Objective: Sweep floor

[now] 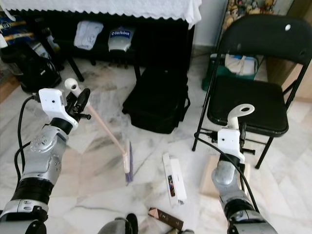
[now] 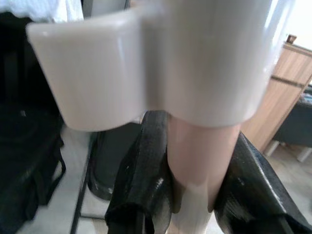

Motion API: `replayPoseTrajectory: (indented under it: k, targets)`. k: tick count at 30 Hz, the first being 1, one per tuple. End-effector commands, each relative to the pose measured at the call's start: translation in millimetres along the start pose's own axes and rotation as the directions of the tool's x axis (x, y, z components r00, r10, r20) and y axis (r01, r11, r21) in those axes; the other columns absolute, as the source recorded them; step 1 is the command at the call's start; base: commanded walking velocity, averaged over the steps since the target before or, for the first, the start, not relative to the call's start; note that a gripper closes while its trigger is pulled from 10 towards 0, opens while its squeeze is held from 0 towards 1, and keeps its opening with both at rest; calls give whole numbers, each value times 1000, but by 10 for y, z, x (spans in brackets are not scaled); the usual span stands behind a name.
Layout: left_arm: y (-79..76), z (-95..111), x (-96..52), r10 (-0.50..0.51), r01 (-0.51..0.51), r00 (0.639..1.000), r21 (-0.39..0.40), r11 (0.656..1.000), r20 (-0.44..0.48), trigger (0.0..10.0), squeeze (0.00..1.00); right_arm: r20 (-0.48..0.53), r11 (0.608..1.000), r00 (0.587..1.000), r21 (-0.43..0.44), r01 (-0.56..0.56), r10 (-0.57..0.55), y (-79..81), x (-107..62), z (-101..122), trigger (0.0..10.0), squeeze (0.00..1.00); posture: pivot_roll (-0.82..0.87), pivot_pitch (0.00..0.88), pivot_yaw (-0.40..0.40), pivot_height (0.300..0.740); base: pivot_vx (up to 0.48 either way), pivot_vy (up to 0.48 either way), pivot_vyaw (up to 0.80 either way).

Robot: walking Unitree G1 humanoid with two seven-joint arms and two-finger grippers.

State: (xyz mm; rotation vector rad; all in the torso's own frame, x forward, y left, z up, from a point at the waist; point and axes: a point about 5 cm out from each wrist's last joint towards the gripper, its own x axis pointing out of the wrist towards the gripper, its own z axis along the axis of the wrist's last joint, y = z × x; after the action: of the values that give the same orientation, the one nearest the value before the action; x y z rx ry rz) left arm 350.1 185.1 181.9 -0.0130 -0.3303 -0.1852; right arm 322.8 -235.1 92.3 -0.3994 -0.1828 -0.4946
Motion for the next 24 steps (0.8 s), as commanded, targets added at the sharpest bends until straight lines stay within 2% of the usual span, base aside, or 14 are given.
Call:
replayPoseTrajectory:
  k: [1,7,10,13,18,24]
  targets:
    - [50,-2,-15,20,-21,1000,34,999,18,10000,0,40,999,999,48,-7,5,29,19,86,10000,0,55,33,51,740,0,0,0]
    - [69,7,29,46,-48,999,55,997,28,10000,0,26,994,1000,103,-19,17,86,-36,84,10000,0,33,28,45,740,0,0,0]
    - [18,-63,-5,54,-54,998,25,998,20,10000,0,19,991,1000,131,-27,24,119,-62,88,10000,0,24,24,45,740,0,0,0]
    - [-53,-136,-61,47,-47,999,12,999,5,10000,0,11,977,999,210,-32,30,158,-51,130,10000,0,23,24,44,740,0,0,0]
    - [-50,-173,-104,79,-79,997,-18,997,2,10000,0,35,960,997,270,-76,69,258,-35,236,10000,0,28,15,43,740,0,0,0]
    - [-38,-170,-85,81,-81,997,-13,997,2,10000,0,55,948,994,298,-111,99,354,-48,312,10000,0,29,6,56,740,0,0,0]
